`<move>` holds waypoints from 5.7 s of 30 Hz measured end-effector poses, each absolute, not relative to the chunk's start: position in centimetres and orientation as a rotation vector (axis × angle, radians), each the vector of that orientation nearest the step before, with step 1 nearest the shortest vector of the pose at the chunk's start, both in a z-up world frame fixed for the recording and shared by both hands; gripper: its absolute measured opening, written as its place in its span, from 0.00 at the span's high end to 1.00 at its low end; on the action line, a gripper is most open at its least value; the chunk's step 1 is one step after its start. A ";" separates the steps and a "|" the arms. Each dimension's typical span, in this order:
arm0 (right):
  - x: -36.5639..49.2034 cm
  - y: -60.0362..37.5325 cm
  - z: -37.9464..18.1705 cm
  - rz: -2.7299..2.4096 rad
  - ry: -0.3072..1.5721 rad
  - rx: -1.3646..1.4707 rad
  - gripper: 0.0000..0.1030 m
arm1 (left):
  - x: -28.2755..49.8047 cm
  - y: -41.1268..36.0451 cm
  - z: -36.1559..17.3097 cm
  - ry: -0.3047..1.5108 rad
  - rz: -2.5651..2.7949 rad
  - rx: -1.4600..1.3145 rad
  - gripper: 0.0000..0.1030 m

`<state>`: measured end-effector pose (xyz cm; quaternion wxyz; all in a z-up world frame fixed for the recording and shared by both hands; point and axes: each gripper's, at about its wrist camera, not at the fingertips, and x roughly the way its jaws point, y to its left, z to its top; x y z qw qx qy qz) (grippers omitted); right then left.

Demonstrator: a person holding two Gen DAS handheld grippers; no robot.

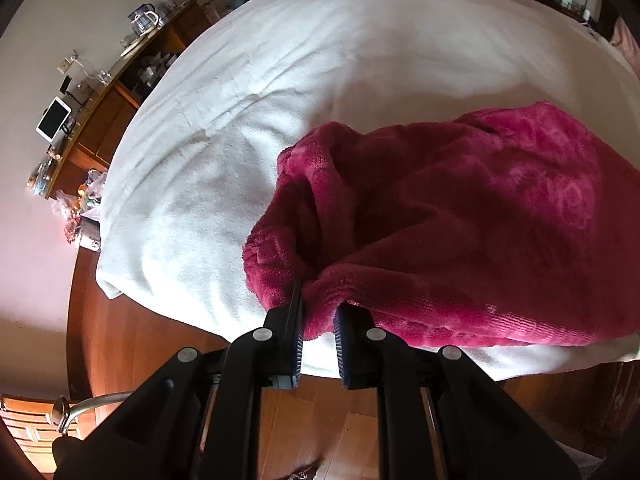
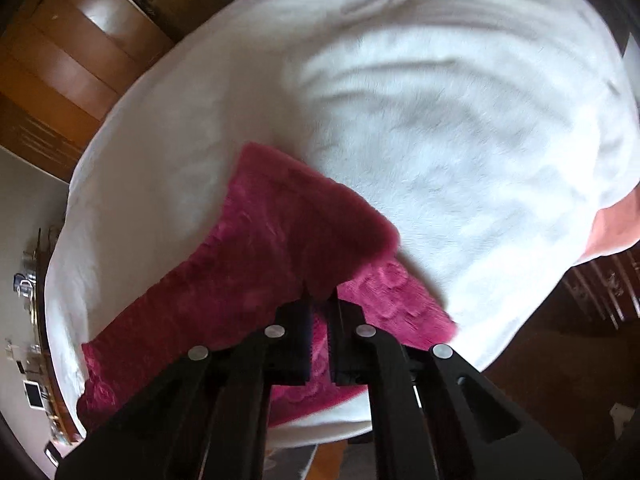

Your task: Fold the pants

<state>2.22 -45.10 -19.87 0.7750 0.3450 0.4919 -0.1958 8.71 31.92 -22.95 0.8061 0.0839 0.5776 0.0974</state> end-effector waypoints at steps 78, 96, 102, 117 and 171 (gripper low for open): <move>31.3 -0.6 -21.7 0.141 1.348 0.211 0.57 | 23.8 38.4 -29.1 1.269 0.240 0.036 0.78; 24.5 -14.2 -25.0 -0.190 1.368 0.320 0.57 | 23.1 17.3 -28.4 1.239 -0.211 0.182 0.76; 19.3 -22.6 -25.3 -0.324 1.361 0.391 0.57 | 19.4 9.6 -28.9 1.257 -0.294 0.228 0.76; 3.6 -38.7 -26.3 -0.456 1.319 0.685 0.51 | 13.5 -9.6 -30.1 1.229 -0.493 0.355 0.63; 10.9 -38.2 -31.3 -0.128 1.253 0.470 0.46 | 7.9 -13.6 -30.8 1.257 -0.621 0.486 0.58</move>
